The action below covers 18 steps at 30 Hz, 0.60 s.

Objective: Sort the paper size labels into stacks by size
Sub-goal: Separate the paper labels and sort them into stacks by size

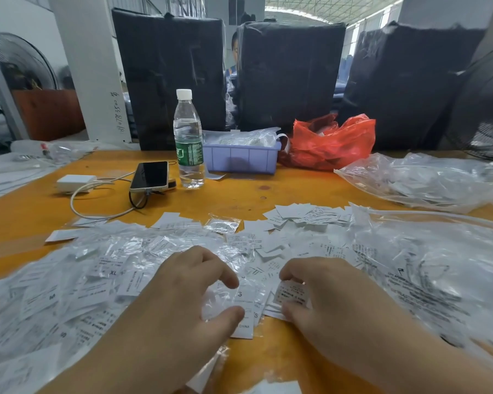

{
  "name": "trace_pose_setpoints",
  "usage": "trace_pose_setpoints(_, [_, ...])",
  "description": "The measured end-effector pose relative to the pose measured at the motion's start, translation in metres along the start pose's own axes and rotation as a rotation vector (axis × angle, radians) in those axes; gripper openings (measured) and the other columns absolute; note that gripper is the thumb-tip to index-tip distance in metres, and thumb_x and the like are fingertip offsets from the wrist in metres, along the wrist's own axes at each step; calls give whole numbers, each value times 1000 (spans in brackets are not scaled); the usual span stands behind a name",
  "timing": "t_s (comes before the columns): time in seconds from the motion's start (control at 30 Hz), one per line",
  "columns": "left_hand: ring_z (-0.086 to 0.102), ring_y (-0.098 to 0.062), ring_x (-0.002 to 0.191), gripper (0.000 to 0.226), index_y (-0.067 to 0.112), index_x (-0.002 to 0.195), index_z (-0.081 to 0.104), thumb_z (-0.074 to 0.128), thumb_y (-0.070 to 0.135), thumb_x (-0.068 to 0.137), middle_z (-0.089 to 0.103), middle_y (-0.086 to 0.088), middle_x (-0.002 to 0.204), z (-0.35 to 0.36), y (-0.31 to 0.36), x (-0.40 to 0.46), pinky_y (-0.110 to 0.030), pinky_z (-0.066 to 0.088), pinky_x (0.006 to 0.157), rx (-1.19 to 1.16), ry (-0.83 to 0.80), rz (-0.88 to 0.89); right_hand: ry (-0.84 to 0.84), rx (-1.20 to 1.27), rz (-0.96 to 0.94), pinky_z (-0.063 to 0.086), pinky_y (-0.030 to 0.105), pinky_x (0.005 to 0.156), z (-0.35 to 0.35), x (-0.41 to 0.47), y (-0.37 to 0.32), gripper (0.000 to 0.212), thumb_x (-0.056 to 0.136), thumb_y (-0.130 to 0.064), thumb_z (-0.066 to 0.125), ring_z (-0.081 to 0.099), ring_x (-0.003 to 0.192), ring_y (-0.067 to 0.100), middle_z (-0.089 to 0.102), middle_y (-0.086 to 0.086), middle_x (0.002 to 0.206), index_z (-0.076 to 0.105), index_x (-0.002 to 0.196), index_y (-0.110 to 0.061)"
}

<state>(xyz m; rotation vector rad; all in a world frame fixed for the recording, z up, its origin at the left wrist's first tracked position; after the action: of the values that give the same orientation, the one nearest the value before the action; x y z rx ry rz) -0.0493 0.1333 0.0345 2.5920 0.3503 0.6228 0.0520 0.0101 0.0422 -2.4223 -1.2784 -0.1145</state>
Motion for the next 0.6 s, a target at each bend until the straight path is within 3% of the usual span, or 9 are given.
trace_pose_setpoints(0.17, [37,11,114,16,46,85,59,65,58,76,43,35,114,4,7,0,-4,30,85,-53,-5,24,40,74,-56,40,19,83,-1,1,-5,24,89,-42,61,41,102,-5,49,-29,96,58,113,-39])
trace_pose_setpoints(0.27, [38,10,113,22,45,83,59,55,61,68,42,35,113,10,14,1,-6,31,83,-54,-29,45,-13,95,-81,36,18,85,7,3,-9,21,87,-43,64,38,106,-5,54,-26,105,64,108,-38])
trace_pose_setpoints(0.37, [37,8,113,19,48,82,57,53,61,69,42,34,112,18,19,1,-8,32,84,-65,-71,63,-67,87,-104,32,21,86,14,3,-12,28,87,-44,65,36,112,-1,51,-25,114,65,115,-38])
trace_pose_setpoints(0.5, [33,9,114,17,54,85,52,45,63,72,42,33,110,28,25,0,-6,27,89,-36,-122,97,-67,60,-103,29,24,82,14,2,-11,33,90,-40,62,33,107,4,43,-20,105,61,122,-41])
trace_pose_setpoints(0.6, [31,11,113,17,56,89,48,42,62,74,45,31,106,30,28,0,-8,27,91,-26,-121,110,-73,24,-123,33,30,92,15,3,-14,36,92,-29,56,34,109,9,44,-19,108,58,126,-41])
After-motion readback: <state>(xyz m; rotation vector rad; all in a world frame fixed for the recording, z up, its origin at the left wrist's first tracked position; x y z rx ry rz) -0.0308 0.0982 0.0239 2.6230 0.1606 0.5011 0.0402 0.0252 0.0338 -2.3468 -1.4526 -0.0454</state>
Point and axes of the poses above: each hand's wrist, its own x-axis towards the middle knuckle, its own z-axis out of the palm, y = z × x, the point moved 10 cm from there along x, towards the middle knuckle
